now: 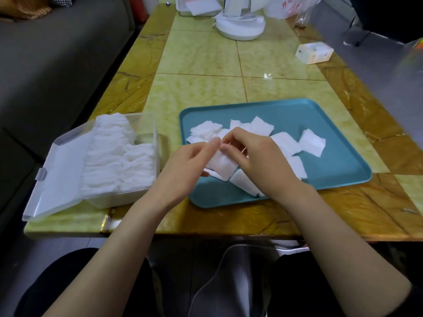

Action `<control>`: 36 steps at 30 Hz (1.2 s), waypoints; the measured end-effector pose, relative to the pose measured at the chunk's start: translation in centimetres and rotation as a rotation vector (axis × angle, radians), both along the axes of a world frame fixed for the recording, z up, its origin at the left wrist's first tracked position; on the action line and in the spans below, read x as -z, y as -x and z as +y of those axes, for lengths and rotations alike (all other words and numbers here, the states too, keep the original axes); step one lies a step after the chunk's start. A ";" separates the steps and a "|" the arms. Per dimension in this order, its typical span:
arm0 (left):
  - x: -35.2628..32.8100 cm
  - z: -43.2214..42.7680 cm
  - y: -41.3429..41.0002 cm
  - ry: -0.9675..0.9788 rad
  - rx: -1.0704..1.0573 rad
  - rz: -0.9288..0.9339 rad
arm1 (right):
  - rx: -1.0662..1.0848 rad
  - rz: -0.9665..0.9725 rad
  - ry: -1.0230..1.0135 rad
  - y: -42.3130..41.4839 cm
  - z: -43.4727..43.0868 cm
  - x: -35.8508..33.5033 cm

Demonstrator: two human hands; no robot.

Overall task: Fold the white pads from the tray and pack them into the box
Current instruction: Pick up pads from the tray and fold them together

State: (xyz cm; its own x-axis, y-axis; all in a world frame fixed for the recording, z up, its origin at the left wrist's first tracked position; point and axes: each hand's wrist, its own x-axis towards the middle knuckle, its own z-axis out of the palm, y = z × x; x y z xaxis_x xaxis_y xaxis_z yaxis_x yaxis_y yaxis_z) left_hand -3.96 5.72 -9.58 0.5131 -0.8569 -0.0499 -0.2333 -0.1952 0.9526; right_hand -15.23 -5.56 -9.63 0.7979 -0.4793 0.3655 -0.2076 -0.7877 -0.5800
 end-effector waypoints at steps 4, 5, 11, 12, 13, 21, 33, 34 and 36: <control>0.5 0.1 -0.5 0.041 -0.108 -0.174 | 0.013 -0.076 -0.036 -0.5 0.1 0.2; 0.6 0.1 -0.8 0.065 -0.156 -0.206 | 0.027 -0.055 -0.024 -0.5 -0.1 0.4; 0.6 0.2 -2.1 0.111 -0.345 -0.294 | -0.044 0.578 0.211 -0.9 0.4 2.0; 0.7 0.2 -2.1 0.107 -0.351 -0.300 | -0.031 0.591 0.254 -1.0 0.7 2.1; 0.7 0.2 -2.1 0.104 -0.354 -0.301 | -0.011 0.578 0.297 -1.1 1.0 2.1; 0.7 0.3 -2.3 0.082 -0.363 -0.319 | 0.080 0.530 0.328 -1.1 1.8 1.6; 1.0 0.2 -1.7 0.021 -0.226 -0.239 | 0.085 0.029 -0.461 -0.7 1.3 -0.4; 1.0 0.2 -1.5 0.015 -0.199 -0.207 | 0.065 0.032 -0.433 -0.6 1.3 -0.3; 0.9 0.0 -1.2 0.008 -0.155 -0.122 | 0.067 0.033 -0.354 -0.6 1.1 0.3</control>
State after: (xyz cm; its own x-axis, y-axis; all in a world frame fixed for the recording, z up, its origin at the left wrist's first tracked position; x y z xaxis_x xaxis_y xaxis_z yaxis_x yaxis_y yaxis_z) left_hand -2.78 5.75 -10.53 0.6411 -0.7670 0.0270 -0.3143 -0.2303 0.9210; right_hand -14.59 -4.43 -9.89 0.7691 -0.6232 0.1420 -0.2747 -0.5229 -0.8069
